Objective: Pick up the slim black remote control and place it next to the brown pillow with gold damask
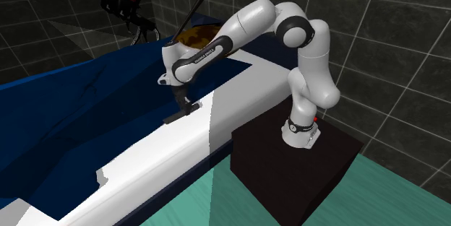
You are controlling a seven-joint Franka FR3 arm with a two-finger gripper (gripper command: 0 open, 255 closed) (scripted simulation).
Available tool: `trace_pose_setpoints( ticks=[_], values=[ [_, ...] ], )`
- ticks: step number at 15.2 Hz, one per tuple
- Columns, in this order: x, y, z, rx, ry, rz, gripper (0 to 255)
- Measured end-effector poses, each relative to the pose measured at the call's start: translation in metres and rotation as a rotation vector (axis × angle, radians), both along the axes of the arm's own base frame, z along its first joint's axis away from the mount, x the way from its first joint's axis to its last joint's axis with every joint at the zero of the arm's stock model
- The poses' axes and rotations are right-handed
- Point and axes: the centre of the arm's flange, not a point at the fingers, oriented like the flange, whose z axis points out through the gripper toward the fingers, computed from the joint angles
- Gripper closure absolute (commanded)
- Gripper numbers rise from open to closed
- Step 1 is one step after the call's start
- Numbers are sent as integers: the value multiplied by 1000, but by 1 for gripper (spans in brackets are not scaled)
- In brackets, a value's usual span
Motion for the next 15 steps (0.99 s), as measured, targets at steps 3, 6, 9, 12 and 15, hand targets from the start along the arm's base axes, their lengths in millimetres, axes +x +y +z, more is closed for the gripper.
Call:
trace_pose_setpoints(
  ticks=[3, 6, 9, 12, 15],
  values=[
    [-1, 0, 14, 0, 0, 0, 255],
    [-1, -1, 32, 0, 0, 0, 255],
    [-1, 0, 47, 0, 0, 0, 255],
    [0, 0, 64, 0, 0, 0, 255],
    [-1, -1, 80, 0, 0, 0, 255]
  ],
)
